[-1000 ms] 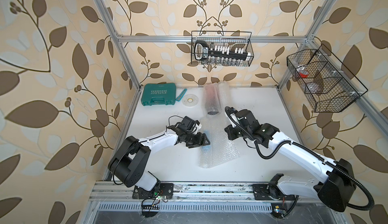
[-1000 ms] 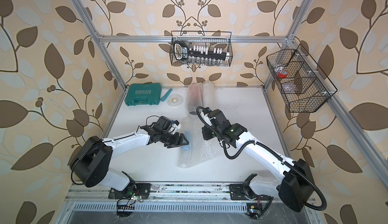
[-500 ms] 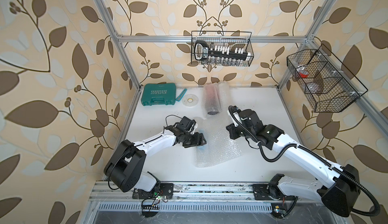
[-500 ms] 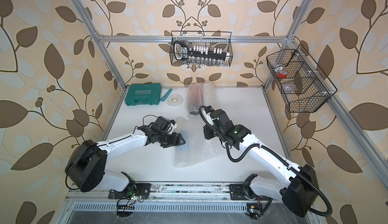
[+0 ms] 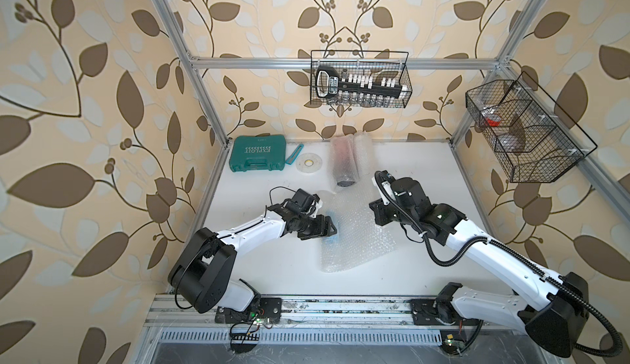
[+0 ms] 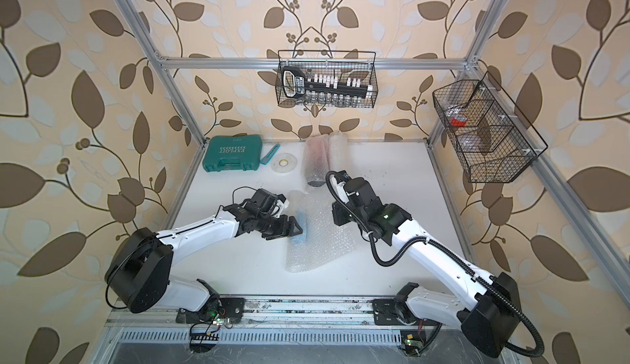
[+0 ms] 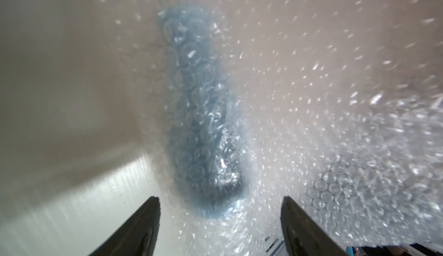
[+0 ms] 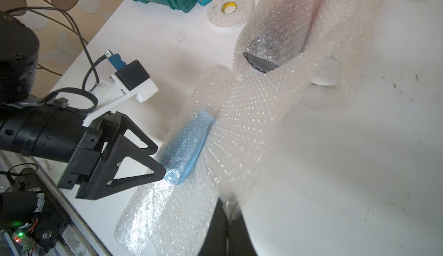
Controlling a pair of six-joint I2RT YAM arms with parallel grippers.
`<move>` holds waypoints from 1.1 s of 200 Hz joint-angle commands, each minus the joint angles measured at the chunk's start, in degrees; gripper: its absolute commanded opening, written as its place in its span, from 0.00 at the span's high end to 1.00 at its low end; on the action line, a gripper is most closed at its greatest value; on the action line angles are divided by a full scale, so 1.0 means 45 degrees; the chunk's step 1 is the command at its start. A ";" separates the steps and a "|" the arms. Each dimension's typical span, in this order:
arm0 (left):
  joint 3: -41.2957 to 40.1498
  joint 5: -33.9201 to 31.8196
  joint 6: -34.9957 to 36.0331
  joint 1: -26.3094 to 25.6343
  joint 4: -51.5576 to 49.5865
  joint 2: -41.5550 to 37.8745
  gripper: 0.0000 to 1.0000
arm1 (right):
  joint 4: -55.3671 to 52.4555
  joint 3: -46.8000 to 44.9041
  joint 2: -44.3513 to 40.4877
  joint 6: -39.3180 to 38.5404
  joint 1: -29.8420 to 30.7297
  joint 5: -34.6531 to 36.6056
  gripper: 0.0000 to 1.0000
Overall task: Unwrap the vase from the bubble wrap
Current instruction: Unwrap the bubble wrap at the center of the board.
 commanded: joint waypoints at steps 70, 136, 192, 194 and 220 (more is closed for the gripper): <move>0.0397 -0.2658 0.0620 -0.0089 -0.1794 -0.0042 0.29 | 0.0029 0.0037 0.0187 -0.0091 0.0041 0.0763 1.00; 0.0463 -0.4252 0.0470 -0.0085 -0.2523 -0.0324 0.37 | -0.0112 0.0057 0.0461 -0.0071 0.0036 0.1097 1.00; 0.0601 -0.6410 0.0093 -0.0089 -0.3596 -0.0724 0.37 | -0.0222 0.0077 0.0626 -0.0032 0.0036 0.1234 1.00; 0.0624 -0.6528 0.0071 -0.0074 -0.3669 -0.0719 0.37 | -0.0219 0.0077 0.0642 -0.0032 0.0036 0.1234 1.00; 0.0970 -0.8182 -0.0316 -0.0084 -0.4569 -0.1146 0.37 | -0.0191 0.0079 0.0742 -0.0012 0.0046 0.1233 1.00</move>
